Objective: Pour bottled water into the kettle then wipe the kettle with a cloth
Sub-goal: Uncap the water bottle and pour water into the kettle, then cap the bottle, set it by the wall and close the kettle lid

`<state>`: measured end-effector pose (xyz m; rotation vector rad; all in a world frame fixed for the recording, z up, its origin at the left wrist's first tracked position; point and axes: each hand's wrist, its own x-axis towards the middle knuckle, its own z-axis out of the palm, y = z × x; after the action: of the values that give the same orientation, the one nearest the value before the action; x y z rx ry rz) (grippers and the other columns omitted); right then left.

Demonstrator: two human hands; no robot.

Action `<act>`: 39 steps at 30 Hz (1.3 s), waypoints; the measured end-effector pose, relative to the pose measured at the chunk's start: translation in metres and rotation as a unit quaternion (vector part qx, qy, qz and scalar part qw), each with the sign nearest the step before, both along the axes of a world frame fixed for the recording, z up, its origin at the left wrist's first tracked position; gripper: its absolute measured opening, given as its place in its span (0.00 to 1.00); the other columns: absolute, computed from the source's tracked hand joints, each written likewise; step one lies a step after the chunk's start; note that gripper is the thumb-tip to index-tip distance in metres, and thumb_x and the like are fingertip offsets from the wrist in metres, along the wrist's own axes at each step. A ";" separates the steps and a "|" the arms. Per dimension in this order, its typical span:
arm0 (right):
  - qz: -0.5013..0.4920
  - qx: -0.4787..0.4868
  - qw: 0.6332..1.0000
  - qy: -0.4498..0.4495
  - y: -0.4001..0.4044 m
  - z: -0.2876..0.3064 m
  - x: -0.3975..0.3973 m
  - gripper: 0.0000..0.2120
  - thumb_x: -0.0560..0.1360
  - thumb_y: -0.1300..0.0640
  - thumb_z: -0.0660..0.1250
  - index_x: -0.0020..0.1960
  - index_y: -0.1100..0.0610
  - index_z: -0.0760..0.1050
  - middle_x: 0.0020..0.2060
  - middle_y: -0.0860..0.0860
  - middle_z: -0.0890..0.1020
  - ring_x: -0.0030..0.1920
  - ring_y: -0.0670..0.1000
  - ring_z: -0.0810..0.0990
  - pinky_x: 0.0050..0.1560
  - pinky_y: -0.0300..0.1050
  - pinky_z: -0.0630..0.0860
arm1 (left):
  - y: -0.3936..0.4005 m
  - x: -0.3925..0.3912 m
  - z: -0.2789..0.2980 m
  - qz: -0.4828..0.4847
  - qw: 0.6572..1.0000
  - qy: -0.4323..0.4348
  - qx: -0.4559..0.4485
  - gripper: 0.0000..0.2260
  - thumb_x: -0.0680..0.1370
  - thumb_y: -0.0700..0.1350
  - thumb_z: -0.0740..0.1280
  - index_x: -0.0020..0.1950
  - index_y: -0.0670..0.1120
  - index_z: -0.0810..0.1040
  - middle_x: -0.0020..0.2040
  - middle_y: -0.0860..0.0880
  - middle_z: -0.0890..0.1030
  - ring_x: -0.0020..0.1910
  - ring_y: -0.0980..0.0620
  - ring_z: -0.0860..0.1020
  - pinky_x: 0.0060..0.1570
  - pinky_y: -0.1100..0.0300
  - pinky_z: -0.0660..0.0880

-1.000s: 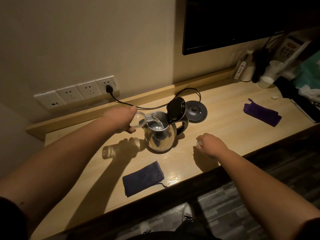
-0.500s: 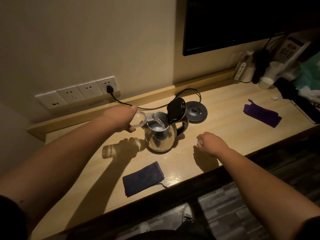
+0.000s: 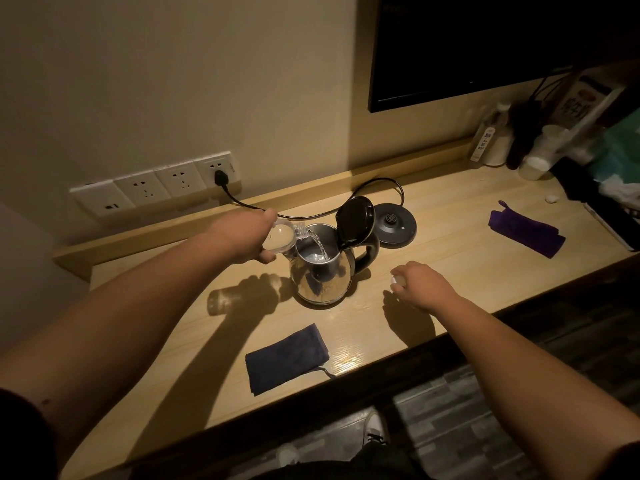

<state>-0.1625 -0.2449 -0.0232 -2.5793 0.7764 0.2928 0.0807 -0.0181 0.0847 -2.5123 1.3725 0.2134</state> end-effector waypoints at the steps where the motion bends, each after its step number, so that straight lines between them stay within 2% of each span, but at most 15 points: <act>1: -0.007 0.017 1.000 -0.017 0.001 0.004 0.001 0.20 0.79 0.53 0.63 0.69 0.55 0.72 0.65 0.56 0.76 0.60 0.56 0.77 0.58 0.48 0.74 | 0.000 0.000 -0.001 0.006 1.000 0.014 -0.011 0.27 0.72 0.56 0.74 0.63 0.44 0.67 0.55 0.44 0.79 0.47 0.45 0.77 0.41 0.52 0.77; 5: -0.033 0.087 0.991 -0.098 0.006 0.022 0.006 0.20 0.78 0.53 0.66 0.69 0.54 0.73 0.63 0.52 0.78 0.54 0.50 0.79 0.54 0.45 0.75 | 0.004 0.000 -0.007 0.030 0.994 0.080 -0.068 0.28 0.71 0.56 0.75 0.63 0.45 0.68 0.58 0.44 0.79 0.49 0.45 0.77 0.46 0.49 0.78; 8: -0.045 0.111 0.984 -0.135 0.011 0.035 0.009 0.20 0.77 0.52 0.67 0.68 0.53 0.73 0.57 0.50 0.81 0.48 0.46 0.77 0.48 0.41 0.74 | 0.006 -0.003 -0.011 0.050 0.987 0.119 -0.096 0.29 0.71 0.56 0.76 0.63 0.44 0.68 0.57 0.43 0.79 0.49 0.45 0.77 0.47 0.48 0.78; 11: -0.050 0.131 0.978 -0.155 0.018 0.047 0.011 0.20 0.76 0.51 0.68 0.67 0.51 0.73 0.48 0.47 0.80 0.47 0.45 0.78 0.46 0.40 0.74 | 0.008 -0.005 -0.012 0.064 0.978 0.156 -0.122 0.30 0.71 0.56 0.76 0.64 0.44 0.68 0.56 0.42 0.79 0.50 0.44 0.77 0.48 0.48 0.78; 14: -0.034 0.138 0.973 -0.183 0.030 0.061 0.013 0.20 0.76 0.52 0.69 0.67 0.51 0.74 0.48 0.46 0.80 0.47 0.44 0.78 0.45 0.37 0.74 | 0.013 -0.006 -0.012 0.071 0.971 0.175 -0.148 0.31 0.71 0.56 0.76 0.66 0.44 0.68 0.59 0.41 0.78 0.53 0.43 0.77 0.50 0.47 0.78; 17: 0.000 0.148 0.965 -0.217 0.045 0.078 0.020 0.19 0.75 0.53 0.70 0.66 0.51 0.76 0.45 0.38 0.78 0.46 0.40 0.78 0.45 0.33 0.74 | 0.017 -0.010 -0.010 0.077 0.961 0.195 -0.182 0.32 0.71 0.55 0.76 0.68 0.44 0.67 0.62 0.41 0.77 0.56 0.43 0.77 0.53 0.47 0.77; 19: 0.029 0.159 0.959 -0.232 0.054 0.092 0.030 0.19 0.75 0.54 0.70 0.65 0.51 0.76 0.46 0.37 0.78 0.47 0.40 0.78 0.47 0.35 0.76 | 0.020 -0.014 -0.008 0.088 0.953 0.205 -0.206 0.32 0.71 0.55 0.76 0.69 0.44 0.67 0.63 0.42 0.77 0.57 0.44 0.77 0.54 0.49 0.76; 22: 0.080 0.153 0.953 -0.250 0.063 0.115 0.054 0.18 0.75 0.54 0.70 0.65 0.50 0.76 0.53 0.42 0.79 0.51 0.41 0.78 0.52 0.38 0.77 | 0.029 -0.018 -0.008 0.107 0.938 0.224 -0.243 0.31 0.71 0.55 0.76 0.68 0.45 0.67 0.64 0.43 0.77 0.58 0.46 0.76 0.52 0.52 0.76; 26: 0.111 0.146 0.946 -0.266 0.078 0.146 0.091 0.19 0.75 0.54 0.70 0.66 0.49 0.75 0.58 0.44 0.78 0.53 0.43 0.78 0.56 0.42 0.77 | 0.045 -0.024 -0.009 0.140 0.902 0.267 -0.309 0.30 0.72 0.51 0.75 0.70 0.46 0.67 0.67 0.44 0.76 0.63 0.46 0.75 0.53 0.58 0.71; 28: 0.134 0.137 0.944 -0.269 0.088 0.157 0.107 0.19 0.75 0.54 0.70 0.65 0.51 0.76 0.58 0.47 0.80 0.54 0.45 0.78 0.57 0.43 0.76 | 0.054 -0.026 -0.008 0.156 0.887 0.281 -0.333 0.31 0.73 0.50 0.76 0.70 0.47 0.66 0.67 0.45 0.76 0.63 0.47 0.75 0.53 0.58 0.70; 32: 0.184 0.150 0.934 -0.266 0.109 0.171 0.132 0.19 0.75 0.54 0.70 0.66 0.52 0.75 0.58 0.48 0.80 0.54 0.45 0.77 0.56 0.40 0.74 | 0.073 -0.024 -0.005 0.184 0.861 0.296 -0.372 0.31 0.73 0.49 0.76 0.70 0.48 0.65 0.65 0.47 0.76 0.58 0.55 0.72 0.50 0.61 0.70; 35: 0.224 0.172 0.925 -0.255 0.125 0.177 0.146 0.19 0.76 0.55 0.69 0.67 0.52 0.74 0.56 0.45 0.78 0.53 0.44 0.77 0.55 0.38 0.74 | 0.089 -0.021 -0.002 0.195 0.841 0.317 -0.393 0.31 0.72 0.48 0.76 0.70 0.48 0.65 0.65 0.49 0.77 0.57 0.56 0.73 0.47 0.68 0.70; 36: 0.236 0.181 0.923 -0.246 0.129 0.178 0.150 0.19 0.76 0.55 0.69 0.67 0.52 0.74 0.55 0.44 0.77 0.53 0.44 0.77 0.55 0.37 0.73 | 0.095 -0.020 -0.001 0.197 0.835 0.324 -0.398 0.31 0.72 0.48 0.76 0.70 0.49 0.66 0.64 0.49 0.77 0.58 0.55 0.74 0.48 0.68 0.70; 39: 0.279 0.206 0.910 -0.225 0.140 0.186 0.164 0.19 0.76 0.57 0.69 0.66 0.55 0.75 0.56 0.46 0.78 0.53 0.42 0.77 0.52 0.30 0.72 | 0.109 -0.017 0.001 0.198 0.824 0.336 -0.412 0.31 0.72 0.47 0.77 0.70 0.49 0.66 0.62 0.49 0.77 0.61 0.50 0.77 0.56 0.58 0.74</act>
<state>0.0016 -0.1045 0.1625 -2.2656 -0.1875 0.0103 0.0632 0.0911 0.0862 -3.7037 1.2969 0.8111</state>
